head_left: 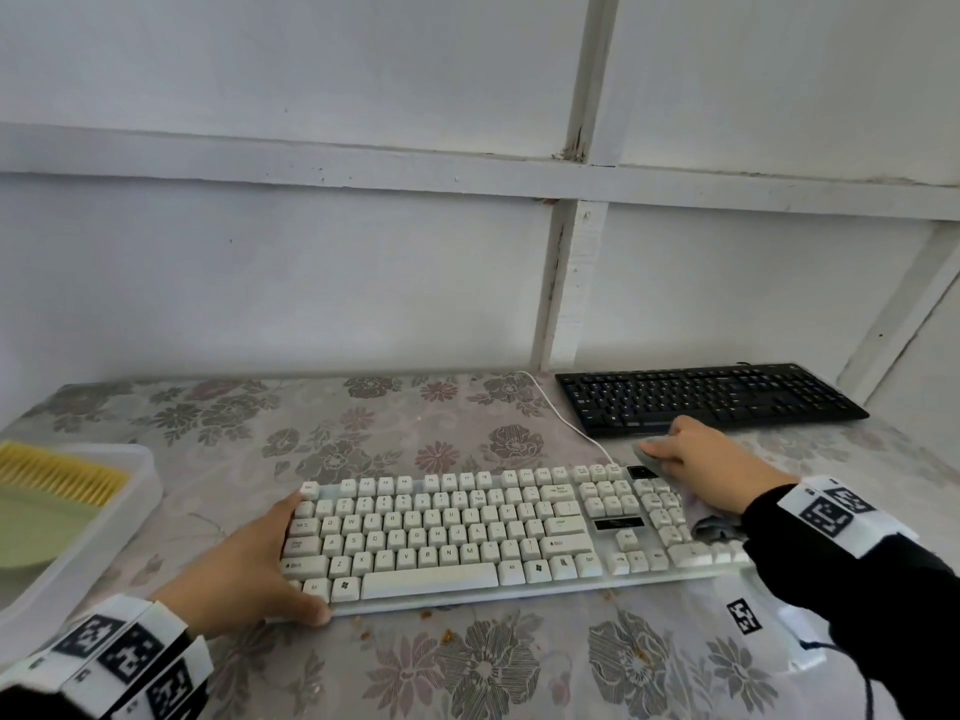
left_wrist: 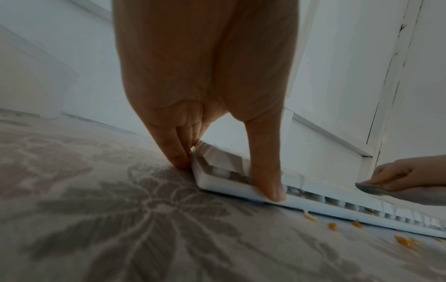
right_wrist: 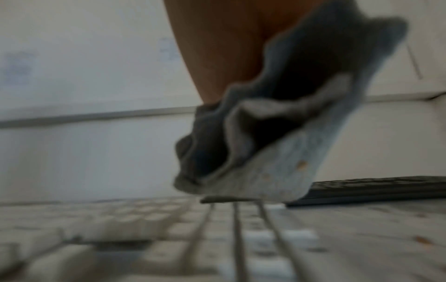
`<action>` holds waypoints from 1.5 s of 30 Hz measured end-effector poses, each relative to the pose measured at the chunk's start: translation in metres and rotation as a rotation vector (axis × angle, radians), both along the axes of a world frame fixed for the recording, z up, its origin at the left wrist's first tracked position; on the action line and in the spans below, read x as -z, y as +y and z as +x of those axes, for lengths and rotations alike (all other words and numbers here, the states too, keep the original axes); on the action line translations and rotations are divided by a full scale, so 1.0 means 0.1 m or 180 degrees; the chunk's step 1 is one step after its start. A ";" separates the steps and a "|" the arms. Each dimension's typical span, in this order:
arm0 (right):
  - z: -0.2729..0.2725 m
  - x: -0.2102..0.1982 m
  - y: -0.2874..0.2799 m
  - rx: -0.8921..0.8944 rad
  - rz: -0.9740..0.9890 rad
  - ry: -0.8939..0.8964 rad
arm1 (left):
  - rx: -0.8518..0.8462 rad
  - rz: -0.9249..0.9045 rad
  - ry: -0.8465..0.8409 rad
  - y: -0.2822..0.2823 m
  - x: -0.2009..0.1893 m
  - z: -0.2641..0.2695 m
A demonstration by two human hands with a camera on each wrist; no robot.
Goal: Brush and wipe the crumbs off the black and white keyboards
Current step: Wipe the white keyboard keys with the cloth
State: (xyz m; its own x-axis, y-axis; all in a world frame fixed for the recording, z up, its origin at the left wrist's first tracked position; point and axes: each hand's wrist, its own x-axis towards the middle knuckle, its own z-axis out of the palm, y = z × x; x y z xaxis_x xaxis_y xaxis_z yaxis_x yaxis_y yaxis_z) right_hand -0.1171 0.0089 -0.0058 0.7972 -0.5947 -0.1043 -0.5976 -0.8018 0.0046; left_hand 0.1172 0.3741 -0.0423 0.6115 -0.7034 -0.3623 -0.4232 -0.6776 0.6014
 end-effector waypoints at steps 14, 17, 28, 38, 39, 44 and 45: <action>-0.05 0.03 -0.16 0.1054 -0.0011 -0.0094 | -0.0162 0.0040 -0.0150 -0.03 0.04 0.02; 0.18 -0.12 0.06 0.0369 -0.0130 -0.0035 | -0.0115 0.0024 -0.0219 -0.03 0.02 0.00; 1.69 -0.04 2.15 -0.1681 0.0754 -0.0196 | -0.0121 -0.0197 -0.0159 -0.01 0.04 0.04; 1.69 0.08 2.38 -0.1752 0.0286 -0.0078 | -0.0036 -0.0340 -0.0260 -0.02 0.03 0.01; 1.68 0.09 2.37 -0.1744 0.0280 -0.0106 | -0.0036 -0.0341 -0.0267 -0.02 0.04 0.01; 1.63 0.12 2.37 -0.1667 0.0147 -0.0114 | -0.0059 -0.0351 -0.0235 -0.03 0.05 0.02; 1.62 0.12 2.36 -0.1683 0.0101 -0.0086 | -0.0072 -0.0349 -0.0209 -0.03 0.05 0.02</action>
